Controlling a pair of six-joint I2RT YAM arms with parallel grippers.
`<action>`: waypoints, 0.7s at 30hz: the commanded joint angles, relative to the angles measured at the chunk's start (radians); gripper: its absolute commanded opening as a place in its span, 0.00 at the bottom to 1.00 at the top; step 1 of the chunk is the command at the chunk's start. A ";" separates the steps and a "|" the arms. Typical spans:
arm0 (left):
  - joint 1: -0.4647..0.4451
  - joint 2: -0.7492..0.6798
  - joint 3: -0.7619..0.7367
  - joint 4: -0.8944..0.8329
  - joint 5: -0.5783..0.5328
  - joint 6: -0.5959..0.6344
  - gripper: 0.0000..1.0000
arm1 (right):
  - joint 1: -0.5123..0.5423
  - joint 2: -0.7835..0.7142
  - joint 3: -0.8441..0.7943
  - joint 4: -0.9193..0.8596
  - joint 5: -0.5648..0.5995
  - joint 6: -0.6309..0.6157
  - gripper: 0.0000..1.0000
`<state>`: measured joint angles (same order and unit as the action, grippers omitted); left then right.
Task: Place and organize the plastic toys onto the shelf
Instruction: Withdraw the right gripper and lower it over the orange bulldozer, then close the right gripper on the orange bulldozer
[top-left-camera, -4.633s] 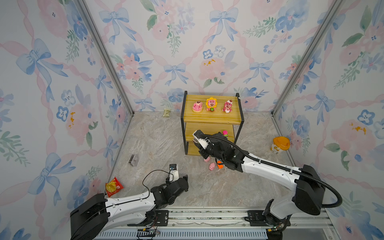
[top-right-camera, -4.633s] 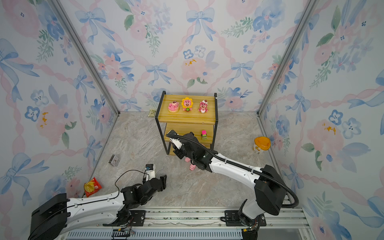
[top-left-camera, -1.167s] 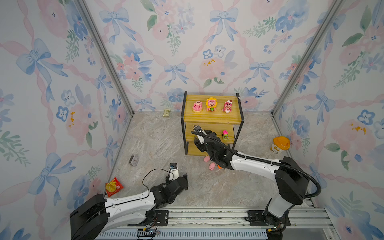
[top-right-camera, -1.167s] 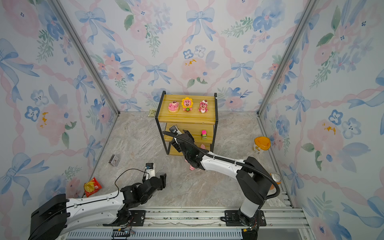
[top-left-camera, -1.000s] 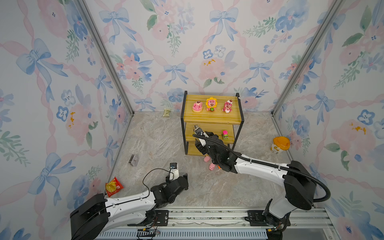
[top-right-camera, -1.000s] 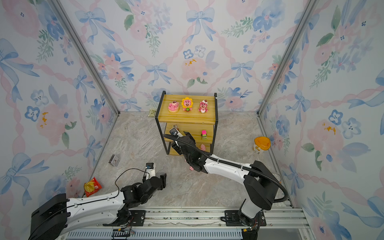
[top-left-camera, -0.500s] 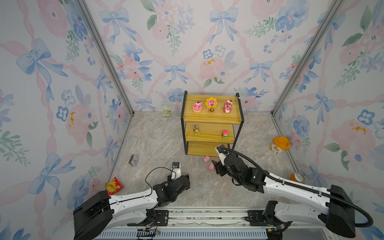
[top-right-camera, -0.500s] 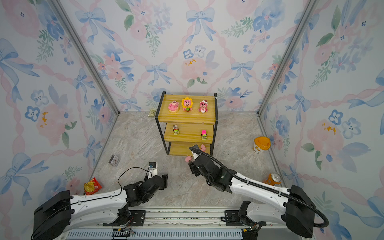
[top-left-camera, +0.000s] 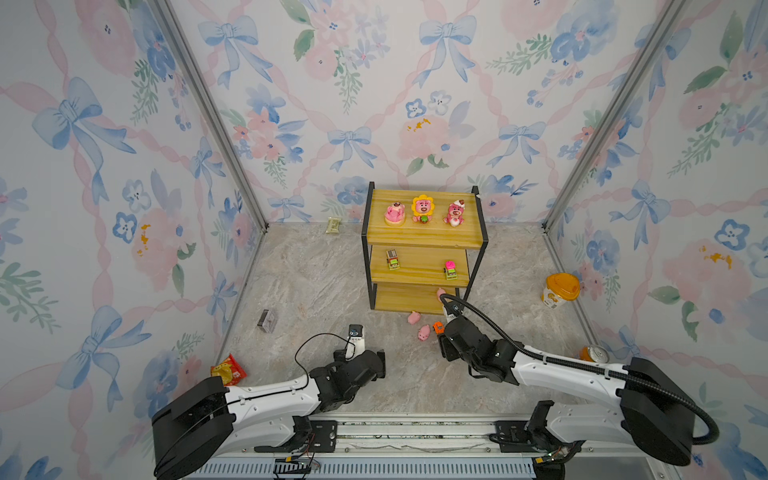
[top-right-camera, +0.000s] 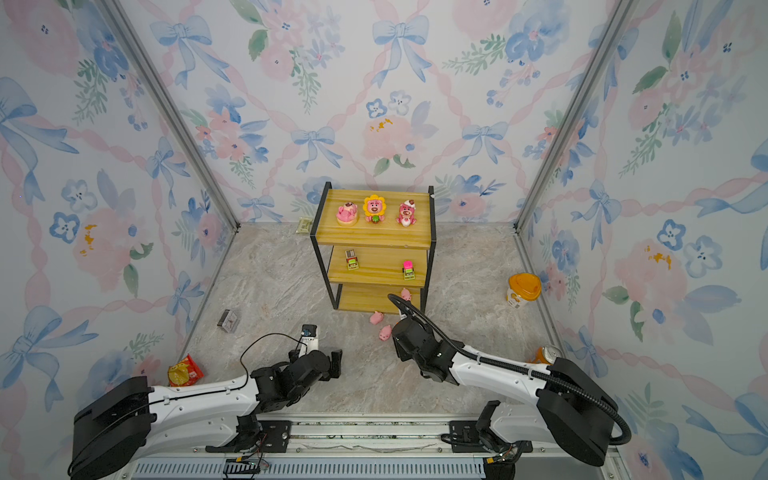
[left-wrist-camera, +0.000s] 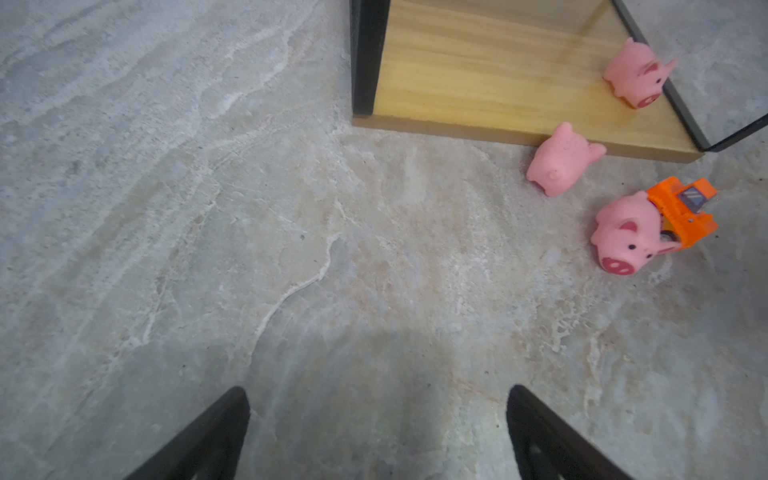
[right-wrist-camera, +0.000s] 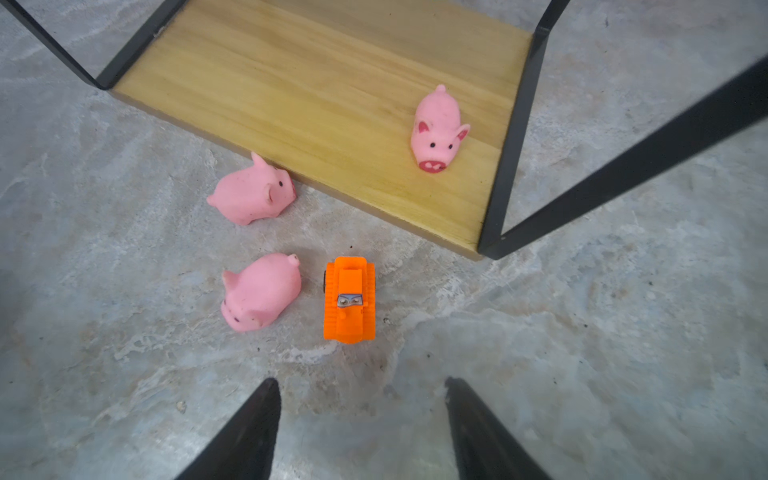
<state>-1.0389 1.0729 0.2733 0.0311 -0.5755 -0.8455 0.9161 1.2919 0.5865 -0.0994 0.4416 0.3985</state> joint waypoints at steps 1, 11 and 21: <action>0.007 0.004 0.017 0.011 0.009 0.008 0.98 | -0.008 0.046 -0.005 0.060 0.004 0.017 0.65; 0.007 -0.013 0.007 0.010 0.005 -0.003 0.98 | -0.047 0.158 0.011 0.114 -0.010 0.005 0.63; 0.007 -0.010 0.013 0.010 0.002 -0.002 0.98 | -0.062 0.254 0.027 0.160 -0.041 -0.018 0.62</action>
<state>-1.0389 1.0698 0.2733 0.0357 -0.5751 -0.8463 0.8661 1.5219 0.5915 0.0338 0.4156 0.3935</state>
